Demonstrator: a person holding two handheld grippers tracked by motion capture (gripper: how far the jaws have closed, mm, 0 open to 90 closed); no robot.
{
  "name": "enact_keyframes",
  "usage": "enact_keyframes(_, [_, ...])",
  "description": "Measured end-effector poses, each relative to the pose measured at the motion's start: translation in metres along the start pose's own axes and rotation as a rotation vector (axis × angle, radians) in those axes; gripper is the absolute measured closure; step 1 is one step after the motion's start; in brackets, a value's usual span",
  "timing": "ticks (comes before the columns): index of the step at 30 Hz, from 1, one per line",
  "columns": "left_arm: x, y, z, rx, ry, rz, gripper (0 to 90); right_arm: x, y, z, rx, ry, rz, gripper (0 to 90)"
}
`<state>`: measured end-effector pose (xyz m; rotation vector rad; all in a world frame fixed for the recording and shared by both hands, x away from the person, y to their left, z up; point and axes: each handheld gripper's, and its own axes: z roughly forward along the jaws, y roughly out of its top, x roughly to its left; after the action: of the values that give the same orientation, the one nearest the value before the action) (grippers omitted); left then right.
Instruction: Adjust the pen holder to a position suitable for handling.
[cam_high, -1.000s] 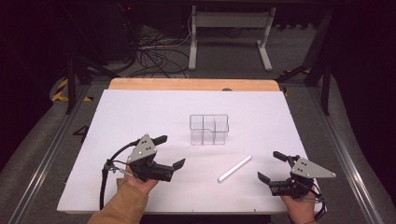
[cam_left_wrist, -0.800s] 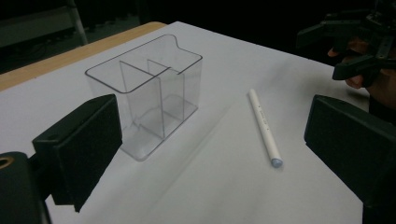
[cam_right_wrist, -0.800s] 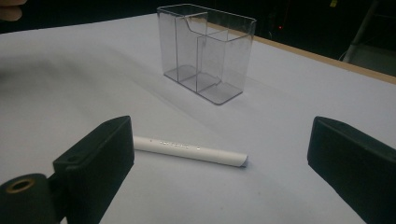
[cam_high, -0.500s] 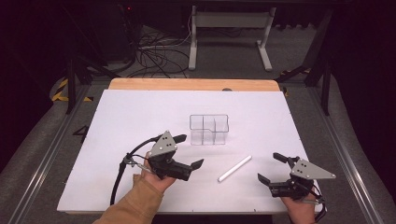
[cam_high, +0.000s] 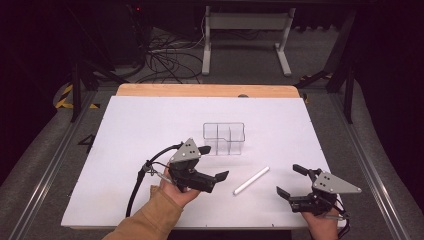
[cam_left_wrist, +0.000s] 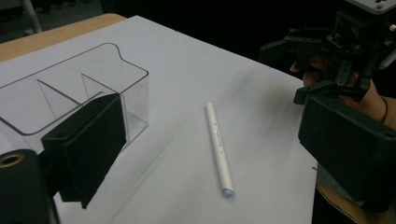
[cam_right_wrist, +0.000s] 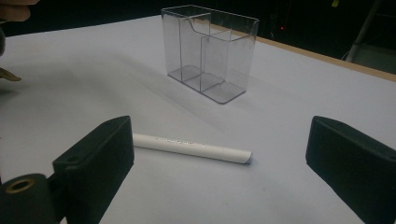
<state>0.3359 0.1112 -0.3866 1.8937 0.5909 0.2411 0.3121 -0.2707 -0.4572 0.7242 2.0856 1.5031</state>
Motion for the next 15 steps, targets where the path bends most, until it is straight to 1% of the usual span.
enact_keyframes(1, [0.0, 0.002, 0.001, 0.009, -0.01, -0.004, 10.2, 0.0, 0.0, 0.0, -0.002, 0.001, 0.0, 8.2])
enact_keyframes(2, [0.0, 0.003, 0.003, 0.024, -0.01, -0.01, 11.4, 0.0, 0.0, 0.0, -0.001, 0.0, 0.0, 8.2])
enact_keyframes(5, [-0.001, 0.009, 0.011, 0.072, -0.003, -0.009, 12.1, 0.0, 0.0, 0.0, 0.001, -0.002, -0.001, 8.2])
enact_keyframes(6, [-0.001, 0.011, 0.014, 0.086, -0.001, 0.001, 12.2, 0.0, 0.001, 0.0, 0.0, 0.0, -0.001, 8.3])
enact_keyframes(7, [-0.003, 0.012, 0.016, 0.094, -0.007, -0.013, 12.2, 0.0, 0.001, 0.0, 0.0, 0.0, -0.001, 8.3])
enact_keyframes(9, [-0.005, 0.015, 0.023, 0.126, -0.004, -0.01, 12.3, 0.0, 0.001, 0.0, -0.003, 0.002, -0.003, 8.3])
enact_keyframes(11, [-0.006, 0.017, 0.03, 0.155, -0.012, -0.01, 12.3, 0.0, 0.001, -0.001, -0.003, 0.001, -0.004, 8.3])
enact_keyframes(13, [-0.007, 0.02, 0.037, 0.185, -0.016, -0.023, 12.4, 0.0, 0.001, -0.001, -0.004, 0.001, -0.004, 8.4])
enact_keyframes(15, [-0.007, 0.022, 0.042, 0.205, -0.029, -0.031, 12.4, 0.0, 0.001, -0.002, -0.005, 0.001, -0.006, 8.4])
